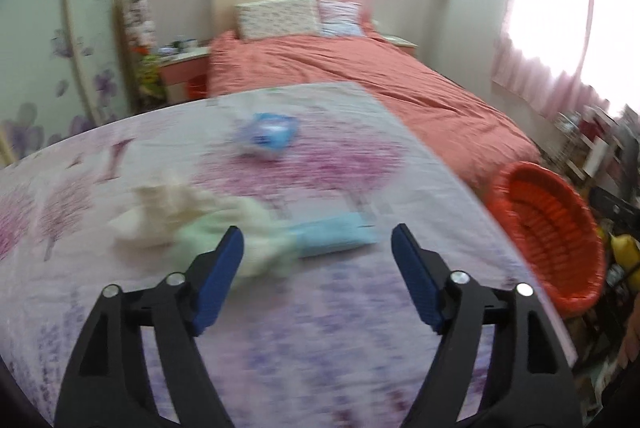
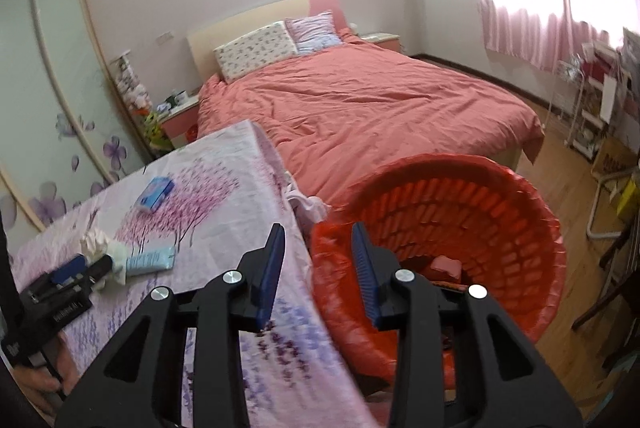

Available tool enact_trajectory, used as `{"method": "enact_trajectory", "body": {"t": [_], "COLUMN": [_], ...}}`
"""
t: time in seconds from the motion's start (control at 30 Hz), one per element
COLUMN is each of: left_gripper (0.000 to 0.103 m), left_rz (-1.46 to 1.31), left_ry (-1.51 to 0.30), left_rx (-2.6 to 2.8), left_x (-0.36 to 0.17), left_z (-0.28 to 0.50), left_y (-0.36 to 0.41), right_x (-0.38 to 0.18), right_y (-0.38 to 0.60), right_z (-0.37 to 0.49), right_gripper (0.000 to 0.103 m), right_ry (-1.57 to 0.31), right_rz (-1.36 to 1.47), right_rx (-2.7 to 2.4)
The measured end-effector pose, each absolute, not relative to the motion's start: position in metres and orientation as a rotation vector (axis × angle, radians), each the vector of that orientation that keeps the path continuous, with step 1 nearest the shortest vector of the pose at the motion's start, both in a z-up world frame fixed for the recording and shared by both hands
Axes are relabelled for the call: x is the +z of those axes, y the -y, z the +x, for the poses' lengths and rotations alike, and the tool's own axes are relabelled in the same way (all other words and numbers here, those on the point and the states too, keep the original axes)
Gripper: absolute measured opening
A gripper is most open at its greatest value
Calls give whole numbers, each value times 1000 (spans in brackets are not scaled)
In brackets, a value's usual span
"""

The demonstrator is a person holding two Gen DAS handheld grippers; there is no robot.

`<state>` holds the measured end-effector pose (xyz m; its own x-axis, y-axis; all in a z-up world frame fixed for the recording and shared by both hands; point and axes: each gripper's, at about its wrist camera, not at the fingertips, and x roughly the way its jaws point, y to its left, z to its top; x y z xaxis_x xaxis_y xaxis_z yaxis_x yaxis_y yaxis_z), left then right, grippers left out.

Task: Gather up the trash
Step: 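Move both tools back over the bed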

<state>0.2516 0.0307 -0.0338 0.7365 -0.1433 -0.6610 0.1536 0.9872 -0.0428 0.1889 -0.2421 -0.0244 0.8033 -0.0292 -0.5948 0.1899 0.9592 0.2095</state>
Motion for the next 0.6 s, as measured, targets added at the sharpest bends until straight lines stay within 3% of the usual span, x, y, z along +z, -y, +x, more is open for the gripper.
{"method": "enact_trajectory", "body": {"t": [0.2, 0.6], "left_gripper": [77, 75], "left_rz": [-43, -14], "left_ry": [-771, -826], "left_rx": [-62, -31], "left_x": [-51, -73], "left_z": [265, 290], "left_y": [-76, -64], "right_x": [-40, -48], "right_y": [204, 174], "right_z": [197, 205], "right_gripper": [36, 36], "right_ry": [-672, -707], "right_rz": [215, 197], "right_rx": [-59, -6]}}
